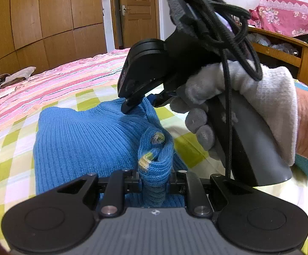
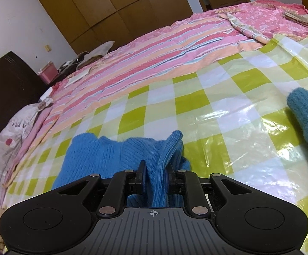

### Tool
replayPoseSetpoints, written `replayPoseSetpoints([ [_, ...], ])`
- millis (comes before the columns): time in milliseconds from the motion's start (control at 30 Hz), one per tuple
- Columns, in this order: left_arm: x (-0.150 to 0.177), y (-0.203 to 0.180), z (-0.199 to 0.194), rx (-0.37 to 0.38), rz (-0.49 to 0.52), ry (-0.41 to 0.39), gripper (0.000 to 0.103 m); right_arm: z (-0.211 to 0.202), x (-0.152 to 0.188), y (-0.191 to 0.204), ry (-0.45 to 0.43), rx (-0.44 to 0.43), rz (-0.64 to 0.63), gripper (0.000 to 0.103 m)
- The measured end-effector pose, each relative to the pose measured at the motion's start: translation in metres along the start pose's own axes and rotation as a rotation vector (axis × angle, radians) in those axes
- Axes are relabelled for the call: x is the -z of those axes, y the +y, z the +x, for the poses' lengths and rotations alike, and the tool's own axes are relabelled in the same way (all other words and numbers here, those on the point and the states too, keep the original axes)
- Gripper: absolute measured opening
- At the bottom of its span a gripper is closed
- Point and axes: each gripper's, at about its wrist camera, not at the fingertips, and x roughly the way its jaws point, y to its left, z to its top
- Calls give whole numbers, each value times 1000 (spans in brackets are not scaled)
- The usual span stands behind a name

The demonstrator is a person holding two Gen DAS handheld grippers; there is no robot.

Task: Fold small clothes

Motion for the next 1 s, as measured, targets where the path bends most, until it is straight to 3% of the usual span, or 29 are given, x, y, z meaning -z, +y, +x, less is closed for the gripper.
replayPoseSetpoints([
  [267, -1, -1, -8, 14, 9, -21, 23, 0, -3, 5, -17, 22, -64, 13],
  [467, 7, -11, -10, 13, 78, -18, 27, 7, 1, 0, 7, 36, -69, 13],
  [1000, -3, -7, -7, 49, 93, 17, 33, -32, 12, 1, -27, 44, -117, 23],
])
